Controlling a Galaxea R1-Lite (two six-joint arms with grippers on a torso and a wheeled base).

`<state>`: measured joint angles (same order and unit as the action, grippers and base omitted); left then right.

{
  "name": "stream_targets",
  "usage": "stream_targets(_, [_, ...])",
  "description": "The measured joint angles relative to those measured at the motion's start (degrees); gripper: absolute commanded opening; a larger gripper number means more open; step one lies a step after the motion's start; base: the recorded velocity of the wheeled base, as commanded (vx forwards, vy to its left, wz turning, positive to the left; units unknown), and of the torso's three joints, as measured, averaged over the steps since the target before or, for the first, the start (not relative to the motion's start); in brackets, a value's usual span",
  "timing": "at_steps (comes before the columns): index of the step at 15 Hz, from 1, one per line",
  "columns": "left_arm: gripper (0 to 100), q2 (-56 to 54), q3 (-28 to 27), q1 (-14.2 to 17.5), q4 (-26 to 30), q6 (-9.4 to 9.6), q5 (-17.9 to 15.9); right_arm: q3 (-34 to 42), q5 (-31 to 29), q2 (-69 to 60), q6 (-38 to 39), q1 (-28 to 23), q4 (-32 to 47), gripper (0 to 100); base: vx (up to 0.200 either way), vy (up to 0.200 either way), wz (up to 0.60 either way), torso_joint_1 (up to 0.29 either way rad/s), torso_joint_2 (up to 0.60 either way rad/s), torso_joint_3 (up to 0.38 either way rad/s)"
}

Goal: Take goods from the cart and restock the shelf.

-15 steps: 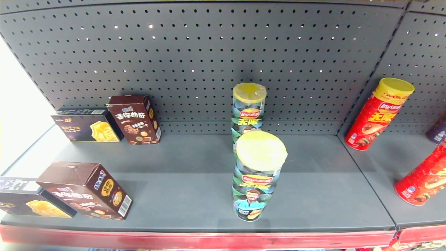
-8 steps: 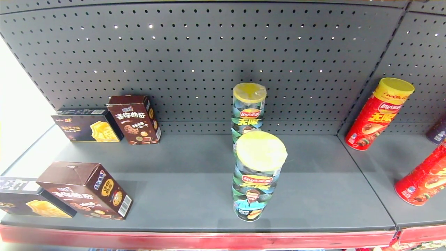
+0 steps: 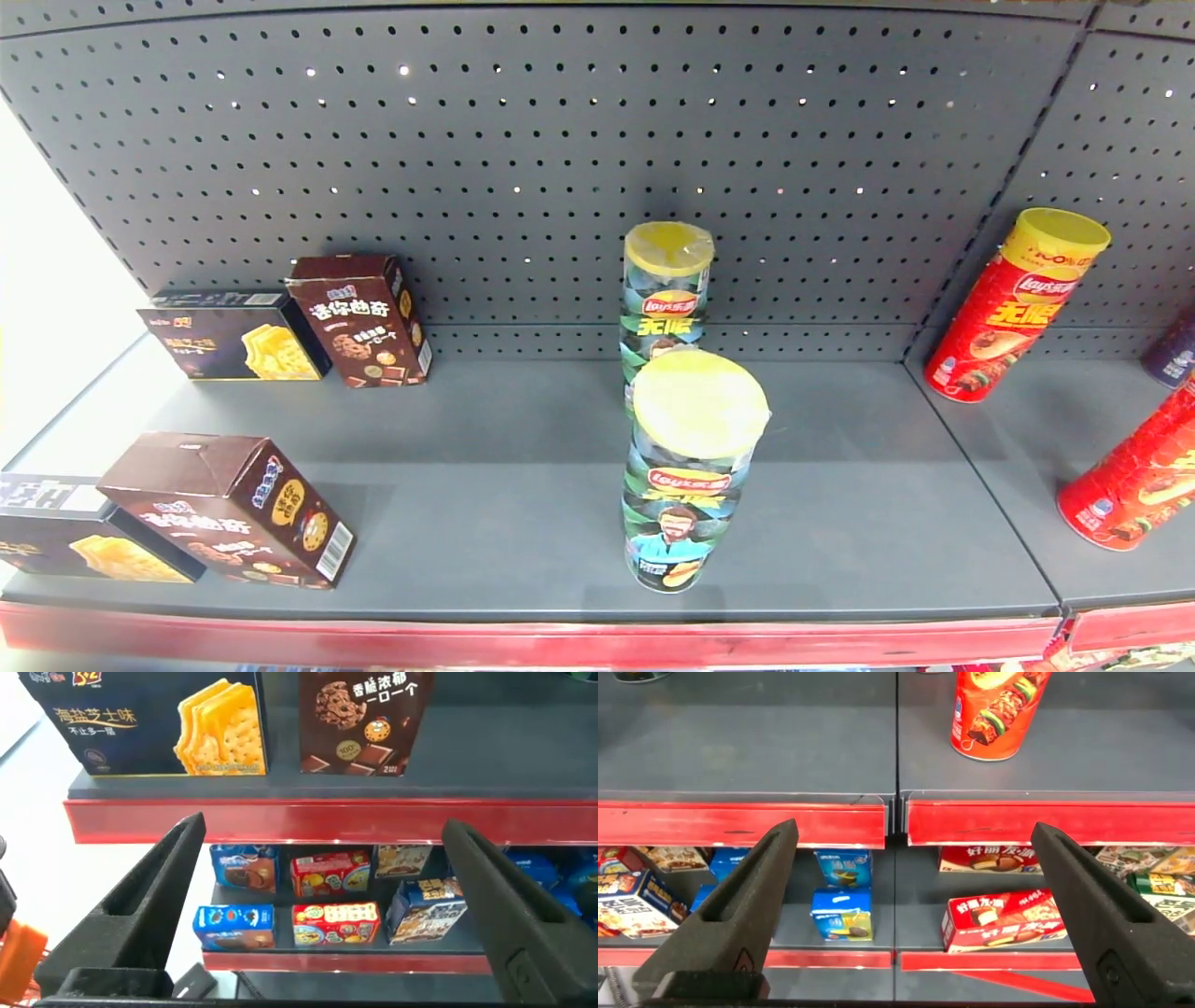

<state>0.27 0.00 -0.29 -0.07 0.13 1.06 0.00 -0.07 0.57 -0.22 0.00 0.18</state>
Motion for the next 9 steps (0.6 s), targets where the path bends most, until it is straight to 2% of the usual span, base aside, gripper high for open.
stream_targets(1, [100, 0.00, 0.00, -0.01, 0.00, 0.05, -0.05, 0.00, 0.00, 0.00, -0.02, 0.00, 0.00, 100, -0.200, 0.000, 0.00, 0.007, 0.00, 0.002])
stream_targets(3, [100, 0.00, 0.00, -0.04, 0.02, -0.40, 0.16, 0.00, -0.02, 0.00, -0.02, 0.00, 0.06, 100, 0.000, 0.000, 0.00, 0.000, 0.00, 0.000])
stream_targets(7, [100, 0.00, 0.00, 0.02, 0.00, -0.13, 0.35, 0.00, -0.02, 0.00, -0.02, 0.00, 0.00, 100, 0.000, 0.000, 0.00, 0.000, 0.00, 0.000])
stream_targets(8, [100, 0.00, -0.02, 0.02, 0.00, -0.13, 0.49, 0.00, -0.02, 0.00, 0.00, 0.00, 0.00, 100, 0.000, -0.200, 0.00, 0.007, 0.00, 0.002])
stream_targets(9, [100, 0.00, 0.00, 0.02, 0.02, -0.16, 0.28, 0.00, -0.02, 0.00, -0.02, 0.00, 0.02, 100, 0.000, 0.000, 0.00, 0.000, 0.00, 0.000])
